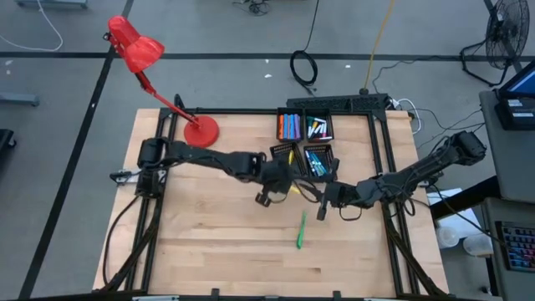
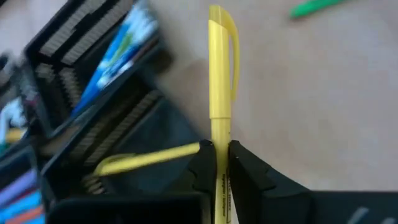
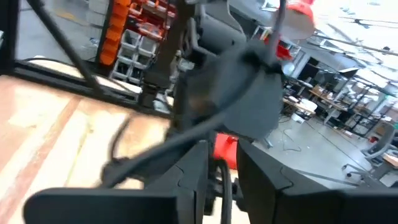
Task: Pick & Place Markers
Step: Put the yellow pen into the bottom left black bin
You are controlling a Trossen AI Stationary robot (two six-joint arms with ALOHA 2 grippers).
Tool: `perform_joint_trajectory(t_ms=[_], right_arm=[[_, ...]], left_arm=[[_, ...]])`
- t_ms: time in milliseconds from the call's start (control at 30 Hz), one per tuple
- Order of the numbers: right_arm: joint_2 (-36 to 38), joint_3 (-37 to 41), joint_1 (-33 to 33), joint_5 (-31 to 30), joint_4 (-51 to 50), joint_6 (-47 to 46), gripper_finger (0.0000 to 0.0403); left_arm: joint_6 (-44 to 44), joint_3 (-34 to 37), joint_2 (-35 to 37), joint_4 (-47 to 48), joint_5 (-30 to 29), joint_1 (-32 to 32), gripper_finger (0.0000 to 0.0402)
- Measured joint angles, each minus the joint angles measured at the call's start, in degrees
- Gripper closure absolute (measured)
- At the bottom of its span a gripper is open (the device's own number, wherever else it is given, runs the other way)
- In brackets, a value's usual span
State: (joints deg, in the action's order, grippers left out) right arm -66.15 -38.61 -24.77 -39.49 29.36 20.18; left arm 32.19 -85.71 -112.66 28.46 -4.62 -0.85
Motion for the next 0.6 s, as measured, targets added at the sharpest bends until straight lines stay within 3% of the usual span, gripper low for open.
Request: perform_joint_trajectory(t_ms=[167,267,467,600], right_arm=[[0.0,-0.1,0.3,-2.6,0.6,0.0,0.0328],[0.0,-0.1,0.3,-7.6,1.9,-0.2,0.0328],[0.0,0.0,0.2,-25.3,4.4,-1.8,0.0328],[-0.1,0.2,-0.9,-36.3,6.4,0.5,0.0328]], left_arm=[[-4.4,0.0,0.0,-1.2,2.0,-5.4,0.0378],[-6.4,0.0,0.0,-2.0,4.6,-8.1,0.0381],[-7.4,-0.1,0.0,-3.5,5.9,-10.3,0.0369],[-4.6,-0.3,0.0,-3.1,2.9,-11.9,0.0375]])
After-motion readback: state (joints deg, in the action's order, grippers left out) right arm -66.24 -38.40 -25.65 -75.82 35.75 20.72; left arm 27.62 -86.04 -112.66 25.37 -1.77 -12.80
